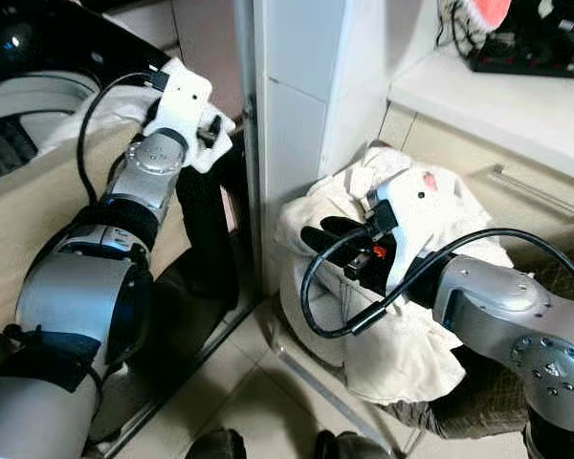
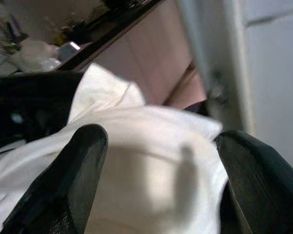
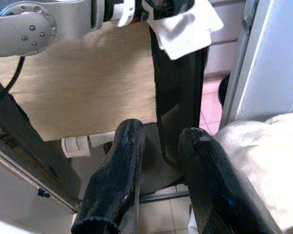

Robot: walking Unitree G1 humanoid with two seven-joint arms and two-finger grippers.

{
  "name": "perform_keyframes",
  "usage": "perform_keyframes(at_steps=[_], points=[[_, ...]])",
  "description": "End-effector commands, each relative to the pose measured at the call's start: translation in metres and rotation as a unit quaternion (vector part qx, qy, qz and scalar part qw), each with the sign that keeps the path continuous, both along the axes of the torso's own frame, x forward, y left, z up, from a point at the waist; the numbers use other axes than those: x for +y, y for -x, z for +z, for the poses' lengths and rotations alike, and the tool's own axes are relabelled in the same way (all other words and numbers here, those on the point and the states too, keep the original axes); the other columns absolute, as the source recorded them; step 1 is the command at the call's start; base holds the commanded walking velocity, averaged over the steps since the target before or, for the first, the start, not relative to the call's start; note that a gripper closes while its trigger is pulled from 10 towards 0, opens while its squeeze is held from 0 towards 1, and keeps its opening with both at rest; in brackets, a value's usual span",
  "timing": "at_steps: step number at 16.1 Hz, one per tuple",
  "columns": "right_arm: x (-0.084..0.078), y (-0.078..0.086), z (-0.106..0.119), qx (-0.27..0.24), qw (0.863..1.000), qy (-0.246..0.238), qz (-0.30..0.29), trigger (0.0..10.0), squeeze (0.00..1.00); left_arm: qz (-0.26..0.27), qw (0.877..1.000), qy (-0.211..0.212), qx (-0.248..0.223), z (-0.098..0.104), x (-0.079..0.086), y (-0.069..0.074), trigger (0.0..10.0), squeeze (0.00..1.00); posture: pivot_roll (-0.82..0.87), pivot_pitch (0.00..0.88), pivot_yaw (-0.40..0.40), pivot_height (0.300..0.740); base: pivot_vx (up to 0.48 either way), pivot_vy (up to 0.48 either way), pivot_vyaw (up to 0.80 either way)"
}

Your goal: Clothes washing

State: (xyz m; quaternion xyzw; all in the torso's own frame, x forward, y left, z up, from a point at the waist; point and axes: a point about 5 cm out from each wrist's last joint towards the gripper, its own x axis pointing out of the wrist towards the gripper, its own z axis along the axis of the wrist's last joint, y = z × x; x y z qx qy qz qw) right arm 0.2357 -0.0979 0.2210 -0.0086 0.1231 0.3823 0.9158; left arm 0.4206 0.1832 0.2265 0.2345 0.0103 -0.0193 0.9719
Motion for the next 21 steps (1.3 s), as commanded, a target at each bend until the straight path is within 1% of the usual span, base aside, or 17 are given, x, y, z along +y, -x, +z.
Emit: perform_keyframes(at_steps=[1, 4, 6, 9, 10, 13, 21], points=[[-0.002, 0.004, 0.001, -0.003, 1.0, 0.001, -0.005, 10.0, 0.0, 0.02, 0.999, -0.035, 0.011, -0.008, 0.008, 0.002, 10.0, 0.0, -0.25, 0.192, 0.014, 0.74, 0.0, 0.0, 0.0], [-0.001, 0.006, 0.0, -0.002, 1.0, 0.006, 0.001, 10.0, 0.0, 0.041, 0.993, -0.106, 0.014, -0.01, 0.015, 0.003, 10.0, 0.0, -0.25, 0.191, 0.022, 0.74, 0.0, 0.0, 0.0], [0.0, 0.008, 0.0, -0.003, 1.0, 0.012, 0.004, 10.0, 0.0, 0.039, 0.991, -0.126, 0.021, -0.011, 0.015, 0.003, 10.0, 0.0, -0.25, 0.185, 0.032, 0.74, 0.0, 0.0, 0.0], [-0.001, 0.008, 0.0, -0.003, 1.0, 0.015, 0.0, 10.0, 0.0, 0.047, 0.988, -0.143, 0.02, -0.013, 0.017, 0.004, 10.0, 0.0, -0.26, 0.185, 0.039, 0.74, 0.0, 0.0, 0.0], [-0.002, 0.008, 0.0, -0.003, 1.0, 0.015, -0.002, 10.0, 0.0, 0.049, 0.988, -0.143, 0.021, -0.013, 0.017, 0.004, 0.0, 0.0, -0.26, 0.186, 0.041, 0.74, 0.0, 0.0, 0.0], [-0.002, 0.008, 0.0, -0.003, 1.0, 0.016, -0.004, 10.0, 0.0, 0.054, 0.988, -0.14, 0.027, -0.014, 0.019, 0.004, 0.0, 0.0, -0.26, 0.184, 0.044, 0.74, 0.0, 0.0, 0.0], [-0.003, 0.007, 0.001, -0.003, 1.0, 0.016, -0.007, 10.0, 0.0, 0.059, 0.986, -0.15, 0.035, -0.016, 0.021, 0.004, 0.0, 0.0, -0.26, 0.178, 0.05, 0.74, 0.0, 0.0, 0.0]])
